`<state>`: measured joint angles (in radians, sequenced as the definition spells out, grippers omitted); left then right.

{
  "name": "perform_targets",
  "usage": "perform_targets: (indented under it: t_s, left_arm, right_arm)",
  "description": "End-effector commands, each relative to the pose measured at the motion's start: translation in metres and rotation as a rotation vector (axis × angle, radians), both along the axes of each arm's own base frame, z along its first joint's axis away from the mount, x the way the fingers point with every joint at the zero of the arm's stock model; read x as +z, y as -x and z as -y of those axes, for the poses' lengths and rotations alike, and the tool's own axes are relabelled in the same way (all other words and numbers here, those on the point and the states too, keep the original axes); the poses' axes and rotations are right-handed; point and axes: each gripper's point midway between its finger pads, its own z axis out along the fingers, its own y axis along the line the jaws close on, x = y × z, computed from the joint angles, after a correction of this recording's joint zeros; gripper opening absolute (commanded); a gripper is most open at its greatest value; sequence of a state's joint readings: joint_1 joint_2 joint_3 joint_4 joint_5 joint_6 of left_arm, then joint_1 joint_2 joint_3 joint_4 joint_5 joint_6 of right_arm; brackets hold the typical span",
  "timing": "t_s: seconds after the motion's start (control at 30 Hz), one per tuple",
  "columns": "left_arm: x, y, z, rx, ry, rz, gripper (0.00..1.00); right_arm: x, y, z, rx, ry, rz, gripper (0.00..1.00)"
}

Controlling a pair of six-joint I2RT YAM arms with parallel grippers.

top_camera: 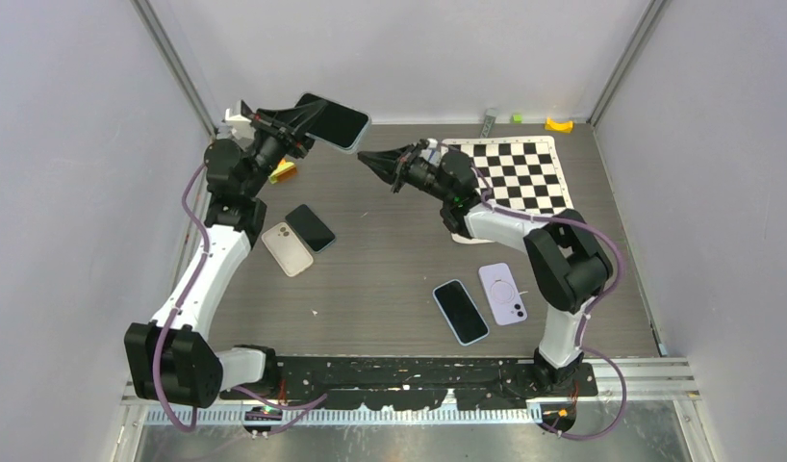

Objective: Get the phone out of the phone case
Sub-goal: Remove the phone case from the phone.

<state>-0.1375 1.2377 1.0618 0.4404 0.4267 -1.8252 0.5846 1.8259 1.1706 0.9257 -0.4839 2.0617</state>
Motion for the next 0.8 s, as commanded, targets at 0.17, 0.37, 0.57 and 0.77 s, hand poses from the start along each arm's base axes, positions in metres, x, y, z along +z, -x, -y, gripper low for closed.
perform_targets:
  t_s: [0.17, 0.37, 0.57, 0.77]
  left_arm:
    - [0.063, 0.033, -0.004, -0.019, 0.081, 0.213, 0.00]
    - [0.037, 0.024, 0.000, -0.009, 0.006, 0.161, 0.00]
    - [0.016, 0.017, 0.003, -0.007, -0.055, 0.113, 0.00]
    - [0.014, 0.014, 0.004, -0.006, -0.073, 0.113, 0.00]
  right_arm:
    - [-0.002, -0.004, 0.004, -0.021, 0.035, 0.056, 0.04]
    - [0.042, -0.010, 0.046, -0.189, 0.024, 0.274, 0.73]
    - [0.092, 0.012, 0.059, -0.253, 0.042, 0.525, 0.87]
    - [0.105, 0.024, 0.051, -0.236, 0.106, 0.600, 0.87]
